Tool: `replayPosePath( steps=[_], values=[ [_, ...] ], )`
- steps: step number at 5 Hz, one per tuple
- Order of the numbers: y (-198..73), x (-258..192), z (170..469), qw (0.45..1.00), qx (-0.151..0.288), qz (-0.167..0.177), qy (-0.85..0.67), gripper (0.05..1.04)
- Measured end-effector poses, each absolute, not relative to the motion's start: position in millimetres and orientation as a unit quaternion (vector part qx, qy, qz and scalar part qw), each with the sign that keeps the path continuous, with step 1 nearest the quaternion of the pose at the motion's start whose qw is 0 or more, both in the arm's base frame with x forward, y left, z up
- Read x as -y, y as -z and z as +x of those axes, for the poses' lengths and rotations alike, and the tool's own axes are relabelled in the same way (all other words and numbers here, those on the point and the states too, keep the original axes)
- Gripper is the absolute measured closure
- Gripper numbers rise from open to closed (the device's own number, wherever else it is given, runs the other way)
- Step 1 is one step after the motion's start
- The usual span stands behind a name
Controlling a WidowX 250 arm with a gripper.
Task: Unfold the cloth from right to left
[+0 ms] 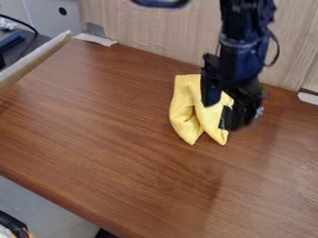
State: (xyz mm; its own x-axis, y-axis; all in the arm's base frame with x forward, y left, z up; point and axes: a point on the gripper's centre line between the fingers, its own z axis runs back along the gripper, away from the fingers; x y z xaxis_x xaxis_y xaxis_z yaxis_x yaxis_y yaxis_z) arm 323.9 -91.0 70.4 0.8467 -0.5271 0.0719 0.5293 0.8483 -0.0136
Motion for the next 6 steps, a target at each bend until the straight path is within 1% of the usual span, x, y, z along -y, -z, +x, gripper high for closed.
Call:
replayPosePath(
  steps=[1, 2, 3, 4, 5, 6],
  values=[
    [-58, 100, 331, 0.957, 0.019, -0.010, 0.289, 0.083],
    [-40, 102, 338, 0.956, -0.003, -0.005, 0.294, 0.083],
    [-25, 97, 345, 0.958, -0.022, -0.007, 0.287, 0.083],
    [-21, 94, 353, 0.961, -0.025, -0.006, 0.276, 0.114],
    [-15, 87, 357, 0.966, -0.039, 0.020, 0.255, 0.389],
    [-14, 84, 358, 0.967, -0.039, 0.025, 0.250, 0.694]
  ],
)
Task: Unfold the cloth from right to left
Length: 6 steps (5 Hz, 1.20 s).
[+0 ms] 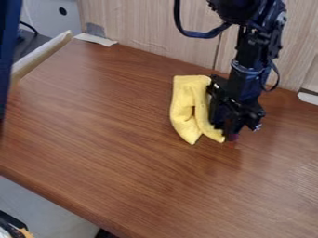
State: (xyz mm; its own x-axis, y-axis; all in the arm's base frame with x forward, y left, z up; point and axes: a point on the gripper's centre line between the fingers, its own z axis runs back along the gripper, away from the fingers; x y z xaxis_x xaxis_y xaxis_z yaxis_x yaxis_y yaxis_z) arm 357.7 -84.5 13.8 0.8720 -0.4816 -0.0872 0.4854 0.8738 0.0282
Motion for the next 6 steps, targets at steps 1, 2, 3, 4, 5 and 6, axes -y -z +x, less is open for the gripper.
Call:
replayPosePath(
  steps=[1, 2, 3, 4, 5, 6],
  values=[
    [-12, 83, 356, 0.968, -0.040, 0.024, 0.248, 0.903],
    [-11, 82, 353, 0.968, -0.041, 0.023, 0.247, 1.010],
    [-12, 83, 348, 0.967, -0.040, 0.022, 0.249, 1.028],
    [-25, 87, 345, 0.967, -0.023, 0.018, 0.252, 1.029],
    [-55, 88, 340, 0.966, 0.012, 0.010, 0.258, 1.029],
    [-80, 65, 340, 0.974, 0.041, 0.009, 0.222, 1.029]
  ],
)
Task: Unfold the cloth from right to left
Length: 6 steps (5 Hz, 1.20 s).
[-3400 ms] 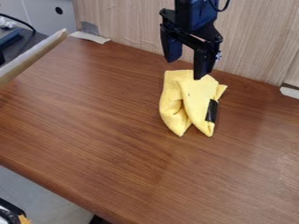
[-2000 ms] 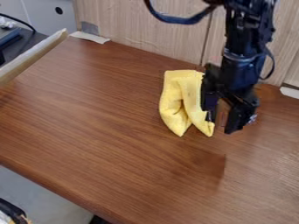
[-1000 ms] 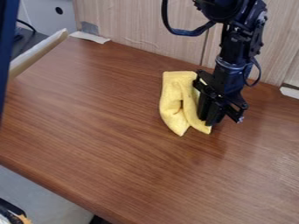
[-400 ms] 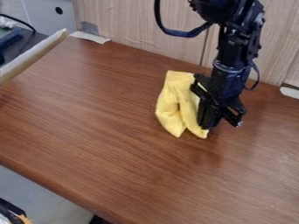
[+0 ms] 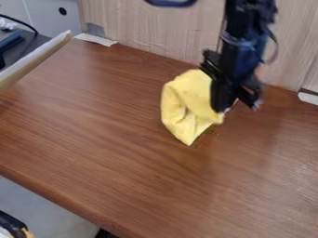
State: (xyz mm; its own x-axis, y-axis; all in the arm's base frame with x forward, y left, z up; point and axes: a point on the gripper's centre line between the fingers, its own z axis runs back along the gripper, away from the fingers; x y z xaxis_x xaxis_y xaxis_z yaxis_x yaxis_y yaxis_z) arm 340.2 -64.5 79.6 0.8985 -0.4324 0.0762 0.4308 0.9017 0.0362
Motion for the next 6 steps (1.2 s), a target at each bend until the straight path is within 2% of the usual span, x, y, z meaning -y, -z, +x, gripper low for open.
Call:
replayPosePath(
  steps=[2, 3, 5, 6],
  values=[
    [-96, -24, 350, 0.994, 0.063, 0.003, 0.088, 1.029],
    [-96, -77, 342, 0.998, 0.066, -0.003, 0.002, 1.029],
    [-53, -128, 307, 0.996, 0.005, 0.004, -0.088, 1.029],
    [-39, -141, 290, 0.992, -0.008, -0.004, -0.122, 1.017]
  ],
)
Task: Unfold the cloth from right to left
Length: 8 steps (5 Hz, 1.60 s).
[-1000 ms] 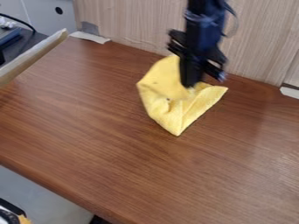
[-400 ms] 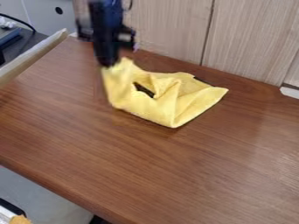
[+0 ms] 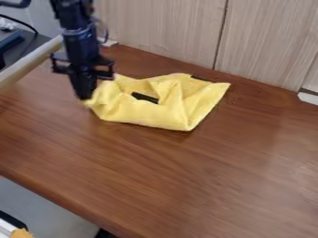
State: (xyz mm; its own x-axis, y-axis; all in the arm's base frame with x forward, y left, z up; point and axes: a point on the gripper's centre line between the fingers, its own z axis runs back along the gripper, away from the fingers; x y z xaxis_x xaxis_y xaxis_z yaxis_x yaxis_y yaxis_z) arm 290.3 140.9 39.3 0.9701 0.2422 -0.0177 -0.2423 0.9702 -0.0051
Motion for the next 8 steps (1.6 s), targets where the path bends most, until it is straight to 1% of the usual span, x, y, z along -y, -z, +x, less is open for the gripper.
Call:
replayPosePath(
  steps=[1, 3, 4, 5, 6, 7, 8],
  values=[
    [-33, -150, 283, 0.989, -0.016, -0.013, -0.149, 0.881],
    [-33, -152, 280, 0.989, -0.022, -0.008, -0.148, 0.321],
    [-32, -151, 278, 0.988, -0.026, -0.010, -0.149, 0.085],
    [-38, -151, 278, 0.989, -0.023, -0.007, -0.148, 0.078],
    [-53, -151, 279, 0.989, -0.007, 0.000, -0.144, 0.083],
    [-74, -143, 285, 0.992, 0.017, 0.007, -0.123, 0.083],
    [-92, -135, 288, 0.993, 0.039, 0.020, -0.106, 0.083]
  ],
)
